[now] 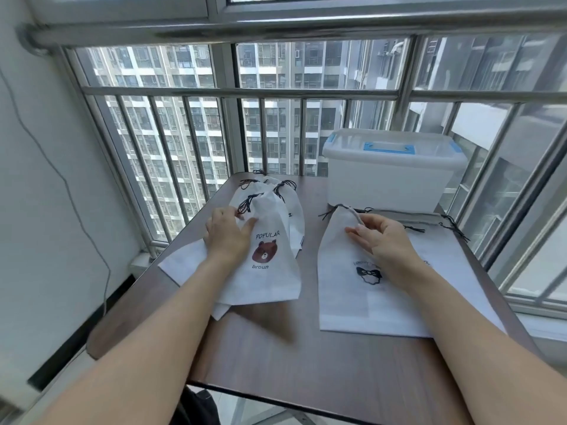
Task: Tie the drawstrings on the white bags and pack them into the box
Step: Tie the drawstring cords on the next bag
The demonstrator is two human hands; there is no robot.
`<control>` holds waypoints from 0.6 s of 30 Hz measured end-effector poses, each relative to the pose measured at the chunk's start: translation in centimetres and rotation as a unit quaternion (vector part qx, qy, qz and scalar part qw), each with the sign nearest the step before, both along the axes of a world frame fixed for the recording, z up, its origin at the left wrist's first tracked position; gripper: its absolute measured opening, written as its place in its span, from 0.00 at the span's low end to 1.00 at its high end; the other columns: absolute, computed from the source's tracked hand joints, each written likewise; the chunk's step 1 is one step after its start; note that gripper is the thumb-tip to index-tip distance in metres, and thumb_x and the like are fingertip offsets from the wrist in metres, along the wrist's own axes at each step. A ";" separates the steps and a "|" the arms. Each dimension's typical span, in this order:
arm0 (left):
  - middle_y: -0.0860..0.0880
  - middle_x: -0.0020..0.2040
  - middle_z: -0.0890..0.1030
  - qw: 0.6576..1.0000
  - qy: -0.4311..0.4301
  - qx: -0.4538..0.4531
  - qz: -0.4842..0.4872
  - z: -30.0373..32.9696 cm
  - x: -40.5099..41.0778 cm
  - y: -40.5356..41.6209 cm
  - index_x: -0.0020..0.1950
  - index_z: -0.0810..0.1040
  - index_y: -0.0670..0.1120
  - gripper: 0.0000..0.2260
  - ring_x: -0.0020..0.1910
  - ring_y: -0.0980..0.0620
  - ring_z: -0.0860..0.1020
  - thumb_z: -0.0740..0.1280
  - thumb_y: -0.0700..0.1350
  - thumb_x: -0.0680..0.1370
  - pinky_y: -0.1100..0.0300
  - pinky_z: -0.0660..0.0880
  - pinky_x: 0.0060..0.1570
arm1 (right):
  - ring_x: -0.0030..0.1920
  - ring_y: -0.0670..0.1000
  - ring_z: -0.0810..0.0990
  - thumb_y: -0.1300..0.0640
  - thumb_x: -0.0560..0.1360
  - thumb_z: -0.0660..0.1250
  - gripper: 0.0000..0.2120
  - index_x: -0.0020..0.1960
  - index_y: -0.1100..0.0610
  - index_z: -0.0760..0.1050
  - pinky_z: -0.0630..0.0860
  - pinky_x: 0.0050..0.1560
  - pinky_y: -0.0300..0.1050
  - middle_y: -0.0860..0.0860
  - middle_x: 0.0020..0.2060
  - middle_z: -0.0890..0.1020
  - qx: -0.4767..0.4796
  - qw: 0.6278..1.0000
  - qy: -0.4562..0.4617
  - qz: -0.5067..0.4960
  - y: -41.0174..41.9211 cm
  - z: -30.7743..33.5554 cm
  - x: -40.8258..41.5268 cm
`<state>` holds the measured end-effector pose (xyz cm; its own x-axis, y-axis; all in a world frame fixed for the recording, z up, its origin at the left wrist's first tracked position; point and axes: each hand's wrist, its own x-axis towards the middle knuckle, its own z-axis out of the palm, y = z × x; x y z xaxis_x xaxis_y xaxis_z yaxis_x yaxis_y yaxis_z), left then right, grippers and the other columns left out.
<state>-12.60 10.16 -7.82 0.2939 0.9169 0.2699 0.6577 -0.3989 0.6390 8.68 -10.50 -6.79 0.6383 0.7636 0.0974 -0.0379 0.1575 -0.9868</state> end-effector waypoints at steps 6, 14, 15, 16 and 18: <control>0.43 0.65 0.70 0.988 -0.106 0.022 0.110 0.6 3.6 -1.7 0.59 0.69 0.46 0.10 0.66 0.40 0.67 0.66 0.45 0.80 0.45 0.67 0.62 | 0.38 0.50 0.81 0.68 0.76 0.71 0.15 0.61 0.58 0.80 0.80 0.43 0.40 0.54 0.43 0.82 -0.096 0.979 -0.164 -0.074 -0.6 -0.4 1.9; 0.43 0.62 0.73 0.920 -0.265 0.247 -0.147 4.6 6.7 -7.8 0.58 0.75 0.42 0.20 0.65 0.44 0.70 0.65 0.35 0.66 0.62 0.64 0.67 | 0.35 0.42 0.71 0.55 0.74 0.75 0.14 0.59 0.49 0.79 0.66 0.35 0.31 0.44 0.35 0.73 -0.192 0.919 -0.331 -0.099 -2.4 1.2 3.9; 0.44 0.63 0.73 0.910 -0.234 0.271 -0.209 4.4 7.2 -9.1 0.58 0.76 0.43 0.18 0.65 0.46 0.70 0.68 0.39 0.68 0.62 0.64 0.67 | 0.35 0.43 0.71 0.55 0.73 0.76 0.13 0.56 0.49 0.80 0.66 0.34 0.31 0.45 0.35 0.73 -0.187 0.919 -0.334 -0.097 -2.6 1.4 4.0; 0.45 0.62 0.73 0.899 -0.197 0.287 -0.264 4.1 7.6 -10.1 0.57 0.77 0.44 0.16 0.64 0.48 0.70 0.71 0.43 0.70 0.61 0.65 0.66 | 0.35 0.45 0.72 0.55 0.72 0.77 0.12 0.54 0.49 0.80 0.66 0.34 0.31 0.46 0.36 0.74 -0.177 0.922 -0.333 -0.093 -2.8 1.4 4.0; 0.50 0.58 0.76 0.897 -0.158 0.244 -0.334 3.3 8.4 -11.2 0.55 0.78 0.46 0.18 0.58 0.54 0.74 0.74 0.55 0.72 0.63 0.71 0.59 | 0.35 0.46 0.72 0.55 0.71 0.78 0.11 0.48 0.48 0.78 0.69 0.38 0.37 0.47 0.37 0.74 -0.158 0.931 -0.319 -0.085 -2.9 1.5 4.2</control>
